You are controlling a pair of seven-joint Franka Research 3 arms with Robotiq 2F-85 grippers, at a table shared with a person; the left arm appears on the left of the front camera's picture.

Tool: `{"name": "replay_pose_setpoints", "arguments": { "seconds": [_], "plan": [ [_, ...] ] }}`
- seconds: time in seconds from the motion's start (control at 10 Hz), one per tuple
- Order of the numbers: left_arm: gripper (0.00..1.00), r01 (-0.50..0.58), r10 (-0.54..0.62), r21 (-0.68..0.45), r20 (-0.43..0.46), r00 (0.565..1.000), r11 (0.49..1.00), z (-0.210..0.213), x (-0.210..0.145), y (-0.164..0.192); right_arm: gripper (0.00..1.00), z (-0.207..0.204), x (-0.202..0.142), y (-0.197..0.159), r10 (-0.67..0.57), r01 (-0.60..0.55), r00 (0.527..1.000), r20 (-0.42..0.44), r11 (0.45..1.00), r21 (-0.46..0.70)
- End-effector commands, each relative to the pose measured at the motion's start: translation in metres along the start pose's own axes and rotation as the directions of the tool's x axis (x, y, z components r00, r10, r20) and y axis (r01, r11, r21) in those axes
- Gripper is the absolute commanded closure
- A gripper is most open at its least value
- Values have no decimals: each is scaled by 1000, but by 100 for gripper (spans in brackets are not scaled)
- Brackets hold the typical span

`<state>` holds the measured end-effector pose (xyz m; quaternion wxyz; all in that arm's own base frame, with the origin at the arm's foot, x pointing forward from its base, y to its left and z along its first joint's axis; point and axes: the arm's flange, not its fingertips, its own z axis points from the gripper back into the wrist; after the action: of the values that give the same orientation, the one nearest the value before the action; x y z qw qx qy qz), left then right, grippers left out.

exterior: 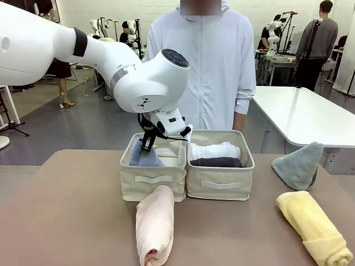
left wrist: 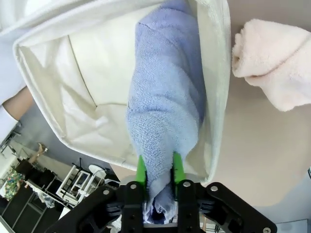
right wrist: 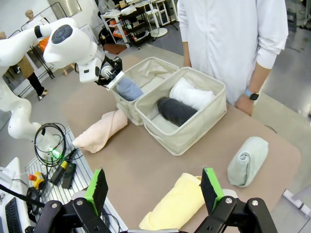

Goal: Sort the towels based on their folding style.
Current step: Pick up one triangle-folded towel and place it in the left Fabric basket.

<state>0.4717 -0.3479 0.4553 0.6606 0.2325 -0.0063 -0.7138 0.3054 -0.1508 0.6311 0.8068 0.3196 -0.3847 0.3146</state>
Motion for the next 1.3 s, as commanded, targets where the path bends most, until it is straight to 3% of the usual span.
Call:
{"name": "replay_pose_setpoints", "arguments": {
  "seconds": [0.0, 0.1, 0.3, 0.7, 0.9, 1.2],
  "plan": [
    [9, -19, 19, 18, 33, 999, 1000, 4, -8, -2, 0, -1, 2, -1, 12, -13, 999, 31, 1000, 21],
    [0, -25, 25, 23, 23, 999, 999, 6, -11, -3, 0, -1, 2, -1, 12, -13, 999, 31, 1000, 21],
    [3, -48, 47, 25, 19, 999, 999, 7, -15, -3, 0, -1, 2, -1, 12, -13, 999, 31, 1000, 21],
    [0, -100, 96, 64, 54, 994, 993, 25, -39, -12, 0, -1, 2, -1, 12, -13, 999, 31, 1000, 21],
    [0, -164, 130, 113, 264, 956, 980, 66, -105, -50, 0, -1, 2, -1, 12, -13, 999, 31, 1000, 21],
    [0, -398, 385, -25, 320, 866, 917, 63, -195, -116, 0, -1, 2, -1, 12, -13, 999, 31, 1000, 21]
  ]
}}
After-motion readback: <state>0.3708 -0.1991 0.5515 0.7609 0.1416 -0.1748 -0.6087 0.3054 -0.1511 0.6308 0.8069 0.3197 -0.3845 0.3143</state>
